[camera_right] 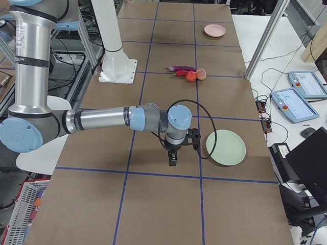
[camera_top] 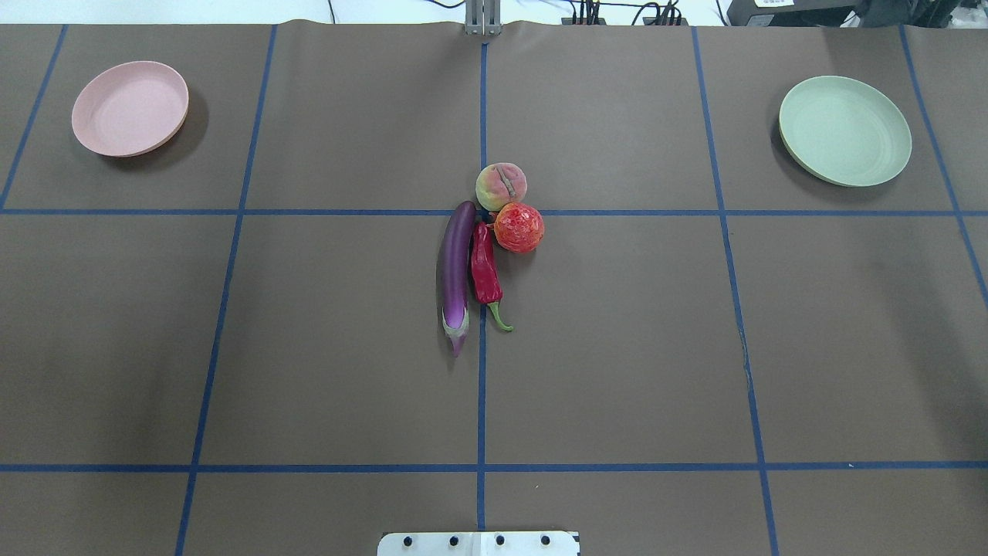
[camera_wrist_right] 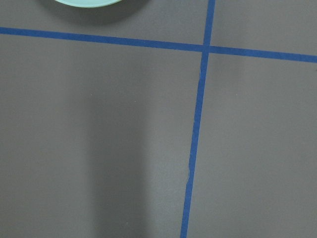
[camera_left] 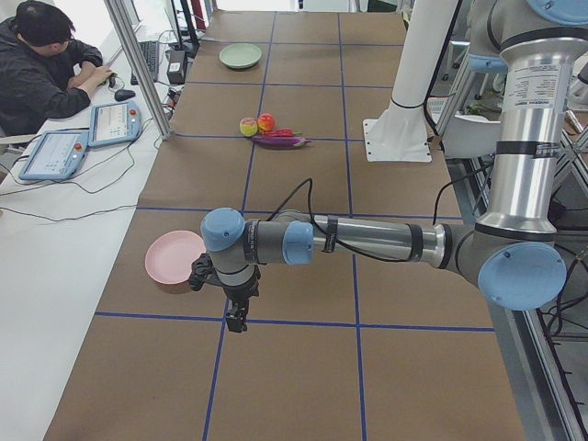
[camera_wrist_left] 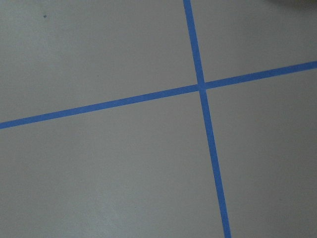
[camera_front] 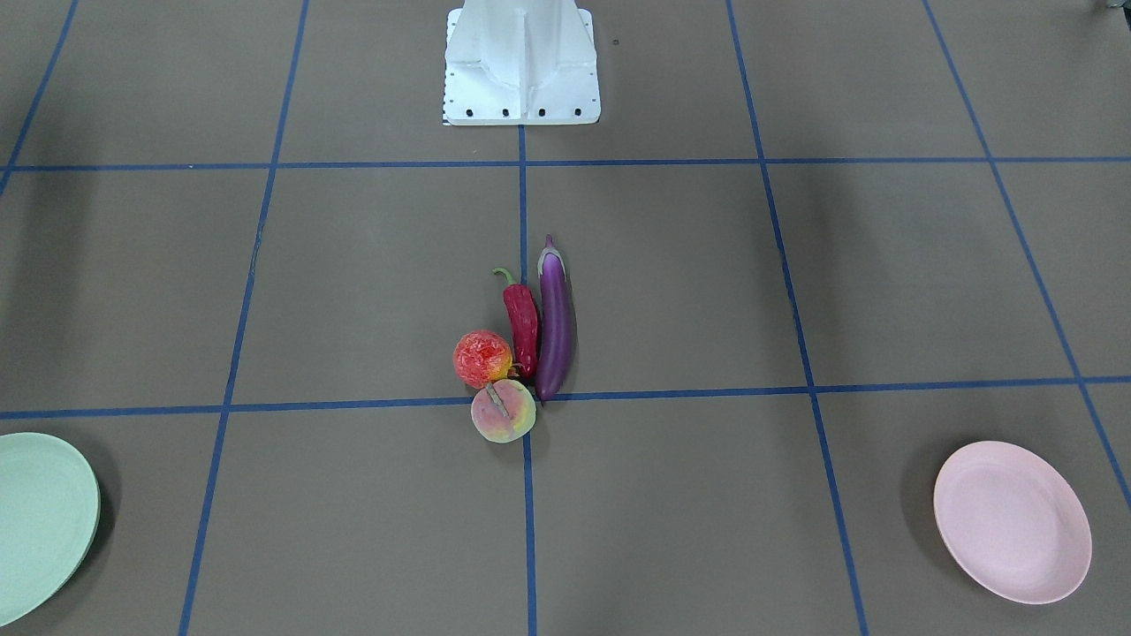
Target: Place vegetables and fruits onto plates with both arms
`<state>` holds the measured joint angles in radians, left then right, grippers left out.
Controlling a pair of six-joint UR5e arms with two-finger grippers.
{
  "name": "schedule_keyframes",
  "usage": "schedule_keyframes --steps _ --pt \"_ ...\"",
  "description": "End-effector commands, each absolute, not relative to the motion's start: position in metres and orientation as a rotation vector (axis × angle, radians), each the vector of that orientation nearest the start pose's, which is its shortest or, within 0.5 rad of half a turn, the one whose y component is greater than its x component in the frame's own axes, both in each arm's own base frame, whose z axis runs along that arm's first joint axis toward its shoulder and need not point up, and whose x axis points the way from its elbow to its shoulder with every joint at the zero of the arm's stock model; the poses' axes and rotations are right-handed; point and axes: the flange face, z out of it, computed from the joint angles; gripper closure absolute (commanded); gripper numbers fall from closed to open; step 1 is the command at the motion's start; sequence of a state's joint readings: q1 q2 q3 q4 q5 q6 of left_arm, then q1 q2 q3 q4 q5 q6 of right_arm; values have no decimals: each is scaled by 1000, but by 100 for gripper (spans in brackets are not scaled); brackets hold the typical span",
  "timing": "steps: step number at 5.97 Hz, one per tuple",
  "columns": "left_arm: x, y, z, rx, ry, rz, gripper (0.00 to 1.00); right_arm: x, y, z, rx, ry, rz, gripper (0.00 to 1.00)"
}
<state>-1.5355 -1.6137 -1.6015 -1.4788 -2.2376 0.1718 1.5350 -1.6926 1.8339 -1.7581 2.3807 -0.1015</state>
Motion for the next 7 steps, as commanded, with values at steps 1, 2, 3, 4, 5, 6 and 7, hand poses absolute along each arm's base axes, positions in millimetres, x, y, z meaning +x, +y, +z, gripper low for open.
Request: schedule_keyframes --steps 1,2,3,4,5,6,7 --pt "-54 -510 638 28 666 193 0 45 -435 602 -16 -811 -112 0" --pt "-54 -511 637 31 666 194 0 45 -436 601 -16 -811 -110 0" --pt "-54 -514 631 40 666 196 0 45 -437 600 -14 -811 -112 0" --pt "-53 -520 614 68 665 201 0 45 -437 600 -14 -811 -112 0" --pt "-53 -520 600 87 666 206 0 45 -437 598 -10 -811 -113 0" --pt "-53 -521 596 105 666 213 0 45 -441 594 -2 -811 -115 0" --pt "-52 -522 591 133 673 223 0 45 -442 589 8 -815 -120 0"
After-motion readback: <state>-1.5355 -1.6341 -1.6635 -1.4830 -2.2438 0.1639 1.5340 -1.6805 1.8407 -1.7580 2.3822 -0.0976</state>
